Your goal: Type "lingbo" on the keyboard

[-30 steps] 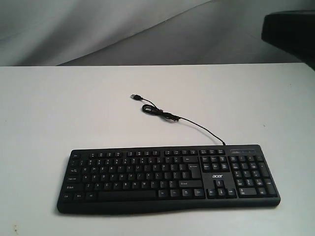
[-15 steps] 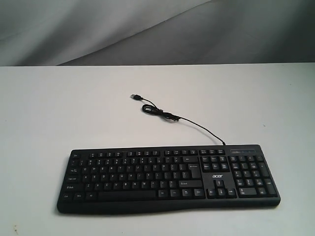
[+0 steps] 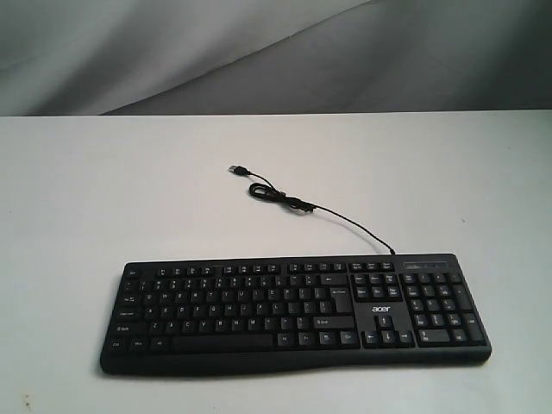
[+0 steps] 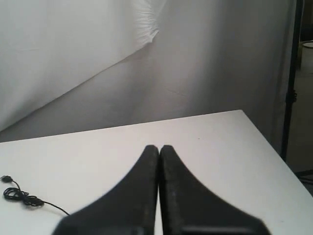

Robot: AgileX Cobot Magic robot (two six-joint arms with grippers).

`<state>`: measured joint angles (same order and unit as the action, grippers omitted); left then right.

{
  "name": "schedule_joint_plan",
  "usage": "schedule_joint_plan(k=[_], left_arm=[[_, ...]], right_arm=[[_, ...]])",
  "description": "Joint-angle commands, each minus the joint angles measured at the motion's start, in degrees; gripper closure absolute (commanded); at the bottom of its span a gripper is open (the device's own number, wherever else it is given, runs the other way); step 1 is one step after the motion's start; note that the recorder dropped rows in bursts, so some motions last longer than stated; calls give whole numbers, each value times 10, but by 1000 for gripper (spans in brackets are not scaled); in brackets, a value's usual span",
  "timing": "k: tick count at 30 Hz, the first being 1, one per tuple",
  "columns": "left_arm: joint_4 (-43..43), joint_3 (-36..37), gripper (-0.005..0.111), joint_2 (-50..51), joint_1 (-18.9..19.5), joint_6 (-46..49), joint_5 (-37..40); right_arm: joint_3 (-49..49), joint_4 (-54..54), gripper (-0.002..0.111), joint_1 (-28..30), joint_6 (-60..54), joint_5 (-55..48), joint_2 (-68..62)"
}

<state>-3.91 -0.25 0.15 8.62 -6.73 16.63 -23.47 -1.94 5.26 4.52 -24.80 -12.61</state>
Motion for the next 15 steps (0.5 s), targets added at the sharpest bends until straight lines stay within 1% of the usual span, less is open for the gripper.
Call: schedule_joint_plan(k=[1, 7, 12, 15], left_arm=[[5, 2, 106, -1, 1, -2, -3], [5, 2, 106, -1, 1, -2, -3], [5, 2, 106, -1, 1, -2, -3], [5, 2, 106, -1, 1, -2, -3]], right_arm=[[3, 19, 108, 4, -24, -2, 2], [16, 19, 108, 4, -55, 5, 2], [88, 15, 108, 4, -56, 43, 17], [136, 15, 108, 4, -56, 77, 48]])
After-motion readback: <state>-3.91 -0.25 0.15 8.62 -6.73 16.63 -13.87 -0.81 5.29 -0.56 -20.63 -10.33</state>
